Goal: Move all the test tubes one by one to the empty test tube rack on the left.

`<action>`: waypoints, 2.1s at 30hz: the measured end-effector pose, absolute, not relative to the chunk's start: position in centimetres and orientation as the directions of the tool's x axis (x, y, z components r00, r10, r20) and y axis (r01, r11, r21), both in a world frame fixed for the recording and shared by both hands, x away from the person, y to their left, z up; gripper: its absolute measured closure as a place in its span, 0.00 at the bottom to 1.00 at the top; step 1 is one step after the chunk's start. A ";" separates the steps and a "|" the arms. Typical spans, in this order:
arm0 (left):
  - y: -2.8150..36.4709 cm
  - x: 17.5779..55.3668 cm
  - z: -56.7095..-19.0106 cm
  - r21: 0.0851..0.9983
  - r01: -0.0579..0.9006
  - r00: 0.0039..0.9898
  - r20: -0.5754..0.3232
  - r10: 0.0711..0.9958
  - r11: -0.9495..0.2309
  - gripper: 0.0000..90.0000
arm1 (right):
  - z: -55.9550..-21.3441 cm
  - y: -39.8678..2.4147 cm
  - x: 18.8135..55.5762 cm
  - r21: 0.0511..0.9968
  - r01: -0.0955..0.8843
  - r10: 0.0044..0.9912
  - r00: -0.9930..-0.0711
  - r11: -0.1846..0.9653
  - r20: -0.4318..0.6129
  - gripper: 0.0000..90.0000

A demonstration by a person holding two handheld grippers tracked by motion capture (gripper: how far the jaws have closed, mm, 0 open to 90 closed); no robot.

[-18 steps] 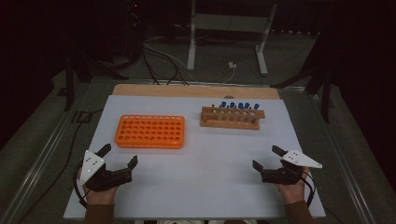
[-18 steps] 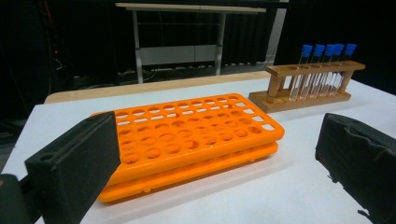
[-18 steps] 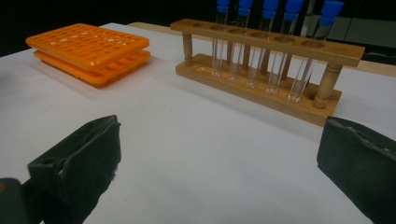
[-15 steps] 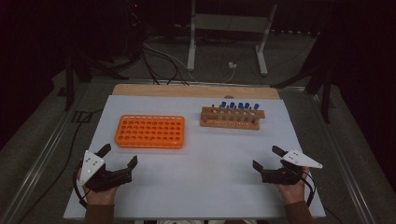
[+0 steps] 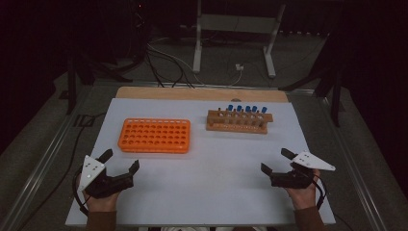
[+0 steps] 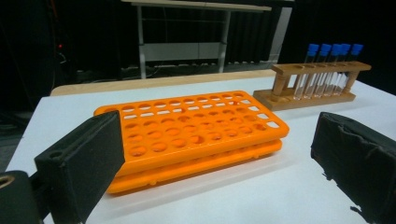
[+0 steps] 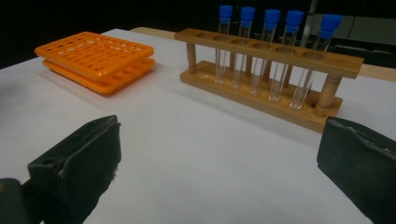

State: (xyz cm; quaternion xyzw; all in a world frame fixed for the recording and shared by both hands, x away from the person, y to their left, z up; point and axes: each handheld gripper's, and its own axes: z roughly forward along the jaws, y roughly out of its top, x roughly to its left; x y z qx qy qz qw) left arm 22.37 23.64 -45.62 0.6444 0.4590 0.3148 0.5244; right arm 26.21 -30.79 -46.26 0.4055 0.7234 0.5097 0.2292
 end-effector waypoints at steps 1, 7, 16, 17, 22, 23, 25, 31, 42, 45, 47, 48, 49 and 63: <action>23.7 22.4 -45.7 0.964 0.263 0.379 -0.082 0.922 -0.023 0.04 | -46.3 -30.8 26.2 0.923 0.353 0.820 -0.566 0.152 0.082 0.00; 23.6 22.4 -45.8 0.965 0.261 0.364 -0.066 0.929 -0.034 0.01 | -45.5 -30.6 26.8 0.915 0.364 0.817 -0.572 0.173 0.074 0.00; 23.5 22.5 -46.1 0.963 0.267 0.361 -0.061 0.931 -0.040 0.01 | -43.4 -30.3 28.6 0.915 0.359 0.804 -0.591 0.184 0.070 0.01; 23.5 22.6 -46.1 0.962 0.271 0.364 -0.063 0.929 -0.041 0.01 | -42.9 -30.3 29.1 0.913 0.372 0.805 -0.586 0.166 0.092 0.01; 23.4 22.6 -46.2 0.961 0.272 0.361 -0.056 0.931 -0.048 0.01 | -41.9 -30.7 30.6 0.918 0.380 0.807 -0.573 0.112 0.139 0.01; 23.4 22.6 -46.2 0.961 0.272 0.361 -0.056 0.931 -0.048 0.01 | -41.6 -30.7 30.9 0.920 0.375 0.810 -0.571 0.114 0.133 0.01; 23.5 22.7 -46.3 0.960 0.276 0.357 -0.059 0.932 -0.045 0.01 | -41.2 -30.7 31.4 0.923 0.364 0.816 -0.567 0.121 0.117 0.01; 23.5 22.7 -46.4 0.958 0.281 0.351 -0.054 0.935 -0.050 0.01 | -40.0 -30.8 32.8 0.928 0.354 0.819 -0.563 0.115 0.113 0.01; 23.4 22.9 -46.6 0.954 0.291 0.350 -0.039 0.936 -0.069 0.01 | -40.0 -30.9 36.2 0.906 0.394 0.848 -0.524 0.154 0.084 0.03; 23.3 22.9 -46.6 0.954 0.292 0.349 -0.040 0.936 -0.068 0.01 | -40.1 -31.0 37.5 0.902 0.401 0.859 -0.507 0.161 0.072 0.03; 23.4 23.0 -46.7 0.953 0.294 0.349 -0.042 0.936 -0.067 0.01 | -40.1 -31.1 37.8 0.900 0.404 0.860 -0.506 0.162 0.072 0.03; 23.4 23.0 -46.7 0.953 0.295 0.349 -0.040 0.936 -0.069 0.01 | -40.1 -31.2 38.5 0.899 0.406 0.864 -0.499 0.166 0.066 0.03; 23.4 23.0 -46.7 0.953 0.297 0.349 -0.043 0.936 -0.067 0.01 | -40.1 -31.2 38.5 0.899 0.406 0.864 -0.499 0.166 0.066 0.03; 23.8 23.0 -46.8 0.953 0.301 0.336 -0.074 0.939 -0.033 0.01 | -41.2 -31.7 43.0 0.885 0.453 0.903 -0.417 0.104 0.108 0.11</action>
